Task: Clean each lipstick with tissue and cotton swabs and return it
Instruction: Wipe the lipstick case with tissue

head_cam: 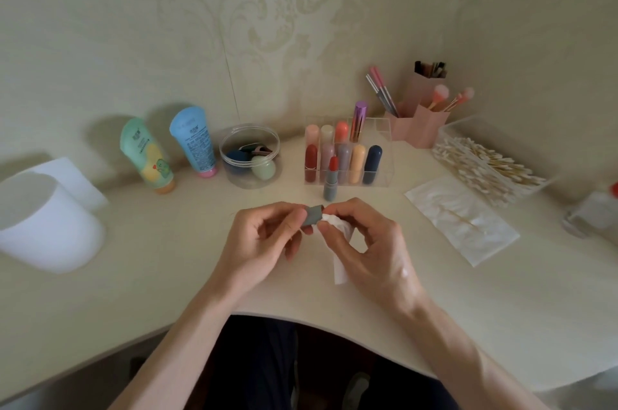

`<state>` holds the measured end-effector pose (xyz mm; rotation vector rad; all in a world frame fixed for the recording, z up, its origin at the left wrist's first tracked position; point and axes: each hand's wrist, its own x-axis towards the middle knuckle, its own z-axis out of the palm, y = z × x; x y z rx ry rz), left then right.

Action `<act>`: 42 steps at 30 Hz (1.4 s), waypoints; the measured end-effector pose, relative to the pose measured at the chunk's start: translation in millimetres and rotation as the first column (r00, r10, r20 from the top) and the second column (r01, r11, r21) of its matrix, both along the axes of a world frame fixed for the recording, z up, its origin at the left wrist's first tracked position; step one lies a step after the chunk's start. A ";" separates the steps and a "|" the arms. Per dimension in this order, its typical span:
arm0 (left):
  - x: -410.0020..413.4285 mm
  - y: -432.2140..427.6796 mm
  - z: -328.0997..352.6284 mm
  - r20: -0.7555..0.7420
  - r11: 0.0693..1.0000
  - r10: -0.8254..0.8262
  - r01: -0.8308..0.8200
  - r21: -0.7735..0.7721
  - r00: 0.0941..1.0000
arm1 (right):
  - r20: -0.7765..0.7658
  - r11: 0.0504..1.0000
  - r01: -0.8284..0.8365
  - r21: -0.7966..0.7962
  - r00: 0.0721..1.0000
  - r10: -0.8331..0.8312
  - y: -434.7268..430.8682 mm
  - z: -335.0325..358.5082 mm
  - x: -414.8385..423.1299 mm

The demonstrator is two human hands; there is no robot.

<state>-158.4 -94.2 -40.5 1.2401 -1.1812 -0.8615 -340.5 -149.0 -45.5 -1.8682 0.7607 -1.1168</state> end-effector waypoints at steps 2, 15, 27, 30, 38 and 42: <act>0.1 0.5 -2.0 0.009 0.999 0.019 -0.018 -0.038 1.000 | -0.021 1.000 -0.003 0.031 1.000 0.003 -1.1 -1.6 0.4; -0.7 -1.2 -4.4 -0.013 1.000 0.004 -0.004 -0.022 1.000 | -0.025 1.000 0.005 0.023 1.000 -0.005 -2.7 -3.3 -0.7; -0.1 1.1 -1.4 -0.082 0.999 -0.029 0.030 0.020 0.996 | -0.035 0.998 0.014 -0.065 0.999 -0.016 -1.2 -1.5 -1.2; 0.5 1.2 -2.6 -0.080 1.000 -0.012 0.012 -0.002 0.997 | -0.036 0.996 0.013 -0.085 0.999 -0.017 -1.9 -1.9 -1.8; -0.8 0.0 -3.0 0.018 0.997 0.043 -0.041 -0.060 0.999 | -0.001 0.999 0.033 -0.016 0.999 -0.033 -0.5 -2.1 -1.2; 0.0 1.1 2.2 -0.054 1.000 0.000 -0.001 -0.024 0.999 | 0.015 1.000 0.017 0.007 1.000 -0.018 0.7 1.3 -0.8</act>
